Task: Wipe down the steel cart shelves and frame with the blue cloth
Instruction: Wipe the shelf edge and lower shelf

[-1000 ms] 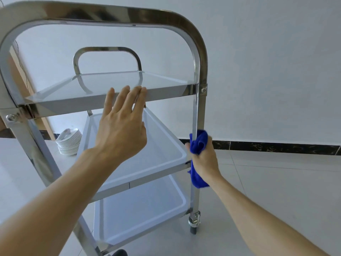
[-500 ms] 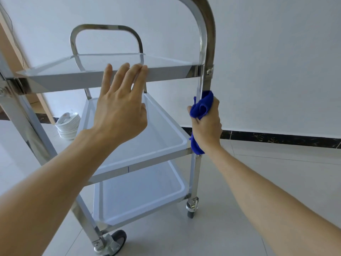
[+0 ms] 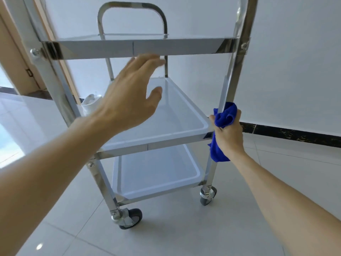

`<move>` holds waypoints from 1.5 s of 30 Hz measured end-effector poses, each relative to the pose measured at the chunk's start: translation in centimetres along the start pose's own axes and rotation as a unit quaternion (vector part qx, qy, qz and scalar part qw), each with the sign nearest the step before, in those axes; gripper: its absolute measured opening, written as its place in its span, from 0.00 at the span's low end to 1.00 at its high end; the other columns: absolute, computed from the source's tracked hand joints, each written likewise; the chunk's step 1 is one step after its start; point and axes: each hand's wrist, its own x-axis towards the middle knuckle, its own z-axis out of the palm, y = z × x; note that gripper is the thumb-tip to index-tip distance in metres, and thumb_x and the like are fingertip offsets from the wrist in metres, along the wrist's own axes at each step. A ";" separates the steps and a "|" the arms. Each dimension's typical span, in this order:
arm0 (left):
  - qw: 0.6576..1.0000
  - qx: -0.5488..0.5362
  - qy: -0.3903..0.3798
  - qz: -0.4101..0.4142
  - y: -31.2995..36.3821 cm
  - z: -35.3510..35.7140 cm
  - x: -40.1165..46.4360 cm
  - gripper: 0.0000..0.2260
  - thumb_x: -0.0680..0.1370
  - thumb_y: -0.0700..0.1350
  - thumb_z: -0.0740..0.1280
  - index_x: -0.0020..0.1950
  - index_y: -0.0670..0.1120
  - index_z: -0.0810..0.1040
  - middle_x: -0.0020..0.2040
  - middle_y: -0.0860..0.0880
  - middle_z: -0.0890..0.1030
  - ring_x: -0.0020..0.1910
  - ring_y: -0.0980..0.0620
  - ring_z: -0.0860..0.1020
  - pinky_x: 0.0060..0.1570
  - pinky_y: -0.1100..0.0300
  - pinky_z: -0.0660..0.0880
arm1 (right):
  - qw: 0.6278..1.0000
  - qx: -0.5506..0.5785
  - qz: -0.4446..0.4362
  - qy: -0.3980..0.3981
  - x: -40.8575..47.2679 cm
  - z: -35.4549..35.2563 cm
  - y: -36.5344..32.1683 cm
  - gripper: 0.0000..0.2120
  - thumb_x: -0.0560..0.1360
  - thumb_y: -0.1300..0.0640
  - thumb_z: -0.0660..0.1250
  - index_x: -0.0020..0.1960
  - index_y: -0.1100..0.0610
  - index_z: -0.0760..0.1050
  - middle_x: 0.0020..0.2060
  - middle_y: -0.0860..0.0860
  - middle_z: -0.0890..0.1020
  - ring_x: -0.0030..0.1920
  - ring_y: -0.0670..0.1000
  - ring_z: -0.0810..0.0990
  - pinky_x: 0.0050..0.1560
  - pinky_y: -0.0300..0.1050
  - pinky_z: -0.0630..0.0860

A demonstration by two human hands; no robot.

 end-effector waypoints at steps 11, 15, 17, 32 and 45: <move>0.983 -0.048 -0.095 -0.149 -5.3 6.2 -10.8 0.13 0.81 0.46 0.63 0.65 0.51 0.74 0.66 0.53 0.73 0.64 0.50 0.72 0.63 0.54 0.69 | 1.000 -0.004 -0.027 0.004 -0.5 0.8 0.0 0.24 0.77 0.46 0.69 0.65 0.57 0.64 0.46 0.45 0.80 0.38 0.39 0.79 0.37 0.33 0.73; 0.987 0.006 -0.116 -0.112 -7.3 7.8 -12.4 0.14 0.80 0.48 0.63 0.66 0.52 0.74 0.65 0.53 0.73 0.62 0.49 0.72 0.60 0.55 0.67 | 0.999 -0.002 -0.046 0.018 -2.5 2.5 -0.4 0.24 0.78 0.47 0.69 0.65 0.59 0.65 0.39 0.43 0.77 0.31 0.32 0.76 0.31 0.24 0.69; 0.990 0.025 -0.112 -0.084 -8.7 7.8 -13.3 0.14 0.80 0.48 0.63 0.66 0.52 0.75 0.64 0.53 0.74 0.61 0.48 0.73 0.61 0.53 0.67 | 0.998 0.002 -0.057 0.028 -4.0 3.5 -1.0 0.23 0.78 0.47 0.69 0.64 0.59 0.65 0.39 0.43 0.76 0.32 0.33 0.76 0.30 0.25 0.70; 0.999 -0.030 0.010 0.004 -14.4 7.9 -16.9 0.18 0.74 0.34 0.64 0.60 0.48 0.81 0.53 0.49 0.82 0.49 0.42 0.74 0.54 0.49 0.66 | 0.991 0.014 -0.020 0.130 -11.4 8.9 -1.9 0.21 0.73 0.44 0.72 0.56 0.51 0.65 0.44 0.47 0.76 0.38 0.41 0.77 0.42 0.40 0.75; 0.995 0.000 0.102 0.004 -15.3 9.2 -17.0 0.15 0.70 0.39 0.59 0.52 0.50 0.80 0.42 0.54 0.77 0.41 0.50 0.66 0.48 0.58 0.57 | 0.984 0.006 0.076 0.162 -18.0 12.5 8.2 0.21 0.71 0.43 0.75 0.57 0.45 0.67 0.43 0.48 0.81 0.42 0.53 0.80 0.51 0.62 0.78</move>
